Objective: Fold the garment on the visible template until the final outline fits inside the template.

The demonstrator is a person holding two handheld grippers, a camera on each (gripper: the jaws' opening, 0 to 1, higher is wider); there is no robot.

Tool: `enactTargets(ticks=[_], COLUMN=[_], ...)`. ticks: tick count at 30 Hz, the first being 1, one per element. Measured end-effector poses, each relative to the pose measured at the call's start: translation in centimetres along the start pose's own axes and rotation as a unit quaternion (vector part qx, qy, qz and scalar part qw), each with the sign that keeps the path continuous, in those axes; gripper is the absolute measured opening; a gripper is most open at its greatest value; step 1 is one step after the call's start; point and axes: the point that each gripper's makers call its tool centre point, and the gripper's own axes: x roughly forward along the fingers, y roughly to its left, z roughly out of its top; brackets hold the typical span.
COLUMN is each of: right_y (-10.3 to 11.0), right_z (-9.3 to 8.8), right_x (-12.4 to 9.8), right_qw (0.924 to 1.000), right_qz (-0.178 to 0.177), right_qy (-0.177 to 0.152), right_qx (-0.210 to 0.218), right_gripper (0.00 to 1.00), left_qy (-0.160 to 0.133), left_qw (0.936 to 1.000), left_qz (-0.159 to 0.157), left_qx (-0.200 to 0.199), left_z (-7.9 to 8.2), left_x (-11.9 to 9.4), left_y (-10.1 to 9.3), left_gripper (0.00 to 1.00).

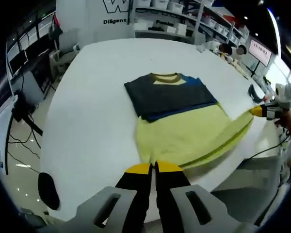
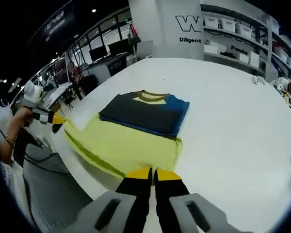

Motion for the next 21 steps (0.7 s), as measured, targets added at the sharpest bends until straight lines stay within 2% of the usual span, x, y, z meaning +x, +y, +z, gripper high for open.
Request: enactTargets(ticks=[5, 9, 15, 21], right_y=[-0.5, -1.3, -1.8, -2.7], right_z=[1.9, 4.2, 7.7, 10.0], right_x=[0.3, 0.7, 1.3, 2.5], right_qw=[0.9998, 0.9993, 0.9979, 0.9970], right_qz=[-0.002, -0.009, -0.015, -0.022], right_qy=[-0.015, -0.032, -0.056, -0.065], right_qx=[-0.010, -0.018, -0.028, -0.034], right_gripper=[0.00, 0.00, 0.00, 0.00], left_qy=[-0.019, -0.050, -0.069, -0.082], left_qw=[0.9997, 0.9984, 0.9970, 0.9956], left_qz=[0.012, 0.015, 0.025, 0.037], left_qx=[-0.011, -0.022, -0.024, -0.027], left_z=[2.8, 6.2, 9.0, 11.7], left_x=[0.2, 0.4, 1.3, 2.4], left_y=[1.0, 1.1, 1.3, 2.3], left_gripper=[0.06, 0.06, 0.06, 0.06])
